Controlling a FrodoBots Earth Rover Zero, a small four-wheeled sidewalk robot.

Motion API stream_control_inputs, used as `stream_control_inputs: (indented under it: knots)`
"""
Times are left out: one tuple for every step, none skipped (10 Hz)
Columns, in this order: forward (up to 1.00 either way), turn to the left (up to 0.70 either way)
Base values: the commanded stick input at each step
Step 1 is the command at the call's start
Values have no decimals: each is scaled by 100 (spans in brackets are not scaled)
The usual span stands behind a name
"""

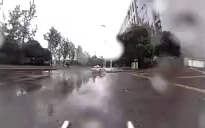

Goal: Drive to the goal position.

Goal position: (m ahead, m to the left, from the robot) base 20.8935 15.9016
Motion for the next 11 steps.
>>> stream_control_inputs:
  knots:
    - [70, 0]
    - [70, 0]
    - [70, 0]
    - [70, 0]
    - [70, 0]
    - [70, 0]
    - [70, 0]
    - [70, 0]
    - [70, 0]
    - [70, 0]
    - [70, 0]
